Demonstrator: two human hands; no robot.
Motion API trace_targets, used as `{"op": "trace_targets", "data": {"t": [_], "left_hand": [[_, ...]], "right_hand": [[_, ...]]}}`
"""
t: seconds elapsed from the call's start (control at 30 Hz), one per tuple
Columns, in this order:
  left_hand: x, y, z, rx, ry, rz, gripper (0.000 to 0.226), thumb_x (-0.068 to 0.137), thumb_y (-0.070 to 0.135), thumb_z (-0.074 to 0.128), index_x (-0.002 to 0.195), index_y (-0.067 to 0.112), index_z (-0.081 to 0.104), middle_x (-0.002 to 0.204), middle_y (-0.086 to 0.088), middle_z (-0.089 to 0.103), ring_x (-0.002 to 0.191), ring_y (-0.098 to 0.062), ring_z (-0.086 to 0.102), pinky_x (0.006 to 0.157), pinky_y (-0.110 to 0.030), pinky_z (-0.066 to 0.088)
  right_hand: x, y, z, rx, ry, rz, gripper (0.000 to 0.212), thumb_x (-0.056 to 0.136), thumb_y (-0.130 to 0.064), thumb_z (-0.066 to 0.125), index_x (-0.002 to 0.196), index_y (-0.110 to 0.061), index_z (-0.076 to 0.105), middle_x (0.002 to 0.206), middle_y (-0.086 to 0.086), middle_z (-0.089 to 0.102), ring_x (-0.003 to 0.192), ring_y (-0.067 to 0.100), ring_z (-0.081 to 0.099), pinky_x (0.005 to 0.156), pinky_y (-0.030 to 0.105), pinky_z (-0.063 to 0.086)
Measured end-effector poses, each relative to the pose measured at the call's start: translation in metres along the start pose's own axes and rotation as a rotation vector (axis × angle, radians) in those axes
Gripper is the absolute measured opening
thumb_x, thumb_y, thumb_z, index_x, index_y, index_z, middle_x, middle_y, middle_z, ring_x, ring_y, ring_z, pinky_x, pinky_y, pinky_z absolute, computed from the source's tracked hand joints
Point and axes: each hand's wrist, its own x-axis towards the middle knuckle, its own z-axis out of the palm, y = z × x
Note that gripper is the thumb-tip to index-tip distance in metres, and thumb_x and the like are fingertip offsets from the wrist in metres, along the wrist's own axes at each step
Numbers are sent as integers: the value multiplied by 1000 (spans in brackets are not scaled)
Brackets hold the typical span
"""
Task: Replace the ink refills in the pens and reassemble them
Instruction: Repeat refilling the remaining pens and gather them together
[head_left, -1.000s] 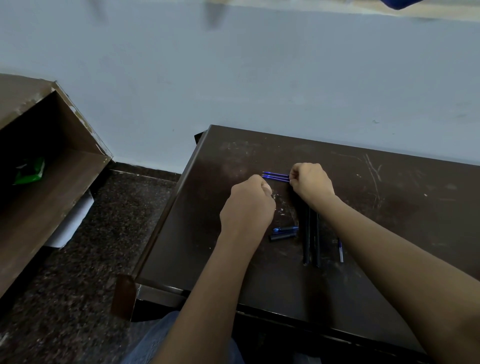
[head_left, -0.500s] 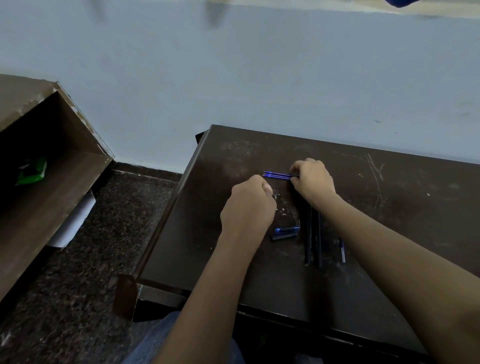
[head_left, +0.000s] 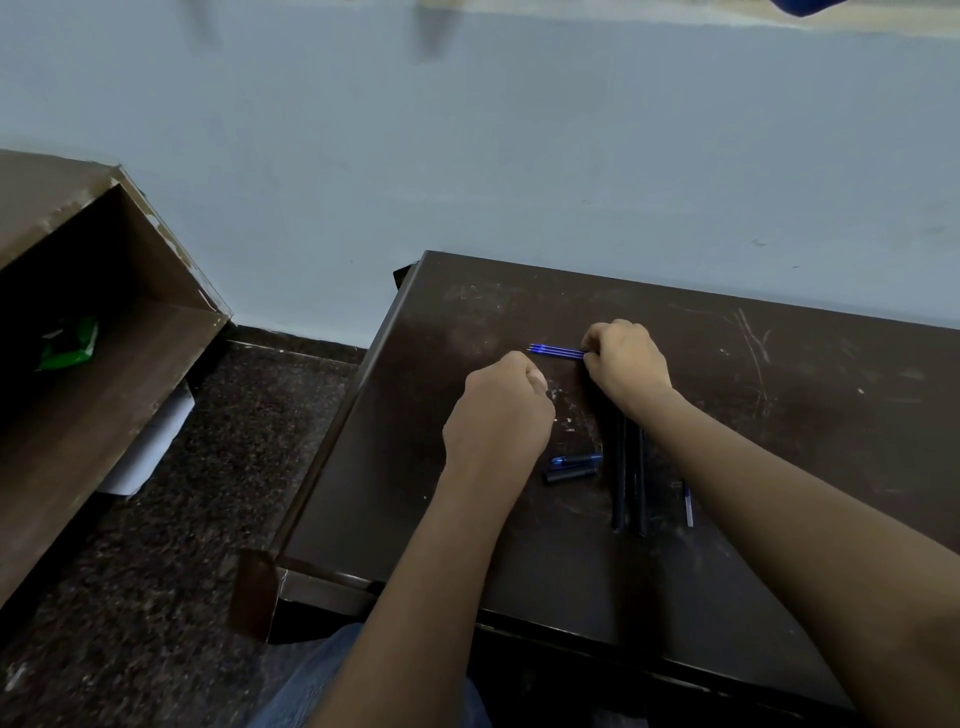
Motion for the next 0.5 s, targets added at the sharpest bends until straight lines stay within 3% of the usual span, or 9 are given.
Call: {"op": "trace_targets", "data": {"t": [0.5], "left_hand": [[2, 0, 1, 3, -12, -17, 25, 97, 17, 39, 111, 12, 59, 106, -9, 65, 96, -21, 65, 88, -42, 54]], "right_hand": [[1, -3, -3, -24, -2, -26, 24, 90, -9, 50, 111, -9, 63, 112, 14, 59, 107, 32, 52, 83, 43, 50]]}}
